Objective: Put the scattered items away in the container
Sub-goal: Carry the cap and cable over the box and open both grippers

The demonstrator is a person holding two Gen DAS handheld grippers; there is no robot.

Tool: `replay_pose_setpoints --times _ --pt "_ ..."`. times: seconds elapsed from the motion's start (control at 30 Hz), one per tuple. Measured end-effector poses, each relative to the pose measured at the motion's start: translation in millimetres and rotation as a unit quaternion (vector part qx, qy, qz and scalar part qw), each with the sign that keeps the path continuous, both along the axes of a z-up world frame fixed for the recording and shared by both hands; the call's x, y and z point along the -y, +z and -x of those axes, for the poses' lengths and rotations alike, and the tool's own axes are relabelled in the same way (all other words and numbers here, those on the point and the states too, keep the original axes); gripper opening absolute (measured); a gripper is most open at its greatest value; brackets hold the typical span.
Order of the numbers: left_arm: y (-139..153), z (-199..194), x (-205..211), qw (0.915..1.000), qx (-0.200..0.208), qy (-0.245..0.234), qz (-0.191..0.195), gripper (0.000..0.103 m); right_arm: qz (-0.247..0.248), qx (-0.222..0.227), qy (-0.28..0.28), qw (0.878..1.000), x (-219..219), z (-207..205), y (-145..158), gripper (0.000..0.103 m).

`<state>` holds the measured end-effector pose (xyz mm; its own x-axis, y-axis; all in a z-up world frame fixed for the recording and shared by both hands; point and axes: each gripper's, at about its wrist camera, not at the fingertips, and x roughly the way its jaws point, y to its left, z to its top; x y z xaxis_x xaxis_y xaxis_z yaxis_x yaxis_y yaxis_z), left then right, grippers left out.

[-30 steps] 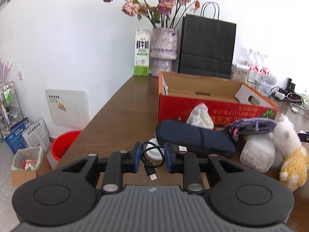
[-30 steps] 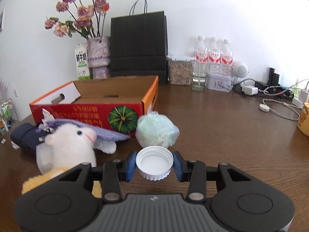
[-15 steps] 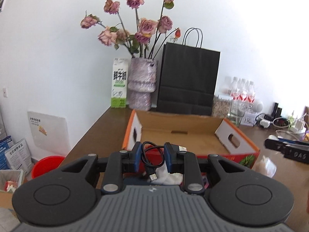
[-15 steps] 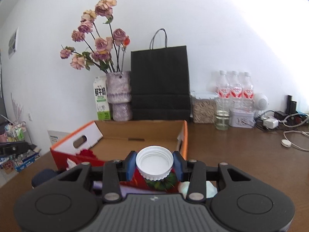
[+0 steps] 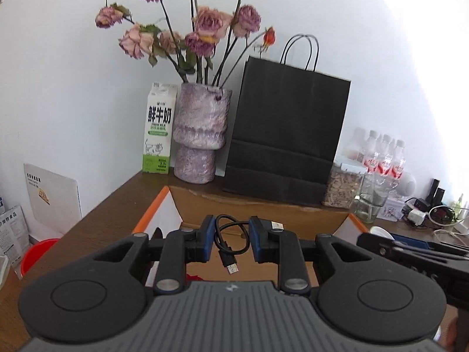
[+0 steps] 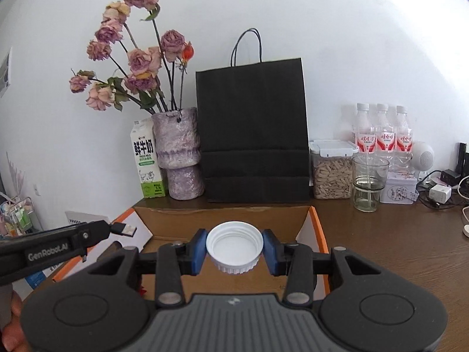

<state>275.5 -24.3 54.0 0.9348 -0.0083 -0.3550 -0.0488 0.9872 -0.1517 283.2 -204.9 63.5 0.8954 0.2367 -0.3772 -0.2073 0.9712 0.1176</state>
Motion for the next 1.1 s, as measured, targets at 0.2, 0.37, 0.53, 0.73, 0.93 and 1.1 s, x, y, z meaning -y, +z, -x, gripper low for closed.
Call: replay_pose_setpoints --times 0.2,0.37,0.53,0.73,0.93,1.1 --pt "-24.2 -13.2 -10.9 0.9989 -0.045 0.013 -0.004 0.025 0.004 -0.015 0.002 1.000 -1.2 -3.6 -10.2 0.039" --pt "-28.5 -10.4 -6.9 0.9985 -0.054 0.007 -0.009 0.026 0.014 -0.013 0.000 1.000 -4.0 -0.6 -12.2 0.039" --pt "-28.9 -9.9 -4.6 0.9984 -0.055 0.005 -0.013 0.026 0.019 -0.011 0.000 1.000 -4.9 1.0 -12.5 0.039" --pt "-28.8 -9.1 -3.0 0.9983 -0.055 0.005 -0.016 0.026 0.024 -0.010 -0.001 1.000 -6.2 2.1 -12.7 0.039" --pt "-20.7 2.9 -0.1 0.9989 -0.030 0.026 -0.027 0.066 0.023 -0.004 -0.002 1.000 -6.1 3.9 -12.0 0.066" --pt "-7.4 20.1 0.3 0.9971 0.025 0.064 -0.035 0.103 0.028 0.026 -0.006 0.999 -8.0 15.3 -7.3 0.103"
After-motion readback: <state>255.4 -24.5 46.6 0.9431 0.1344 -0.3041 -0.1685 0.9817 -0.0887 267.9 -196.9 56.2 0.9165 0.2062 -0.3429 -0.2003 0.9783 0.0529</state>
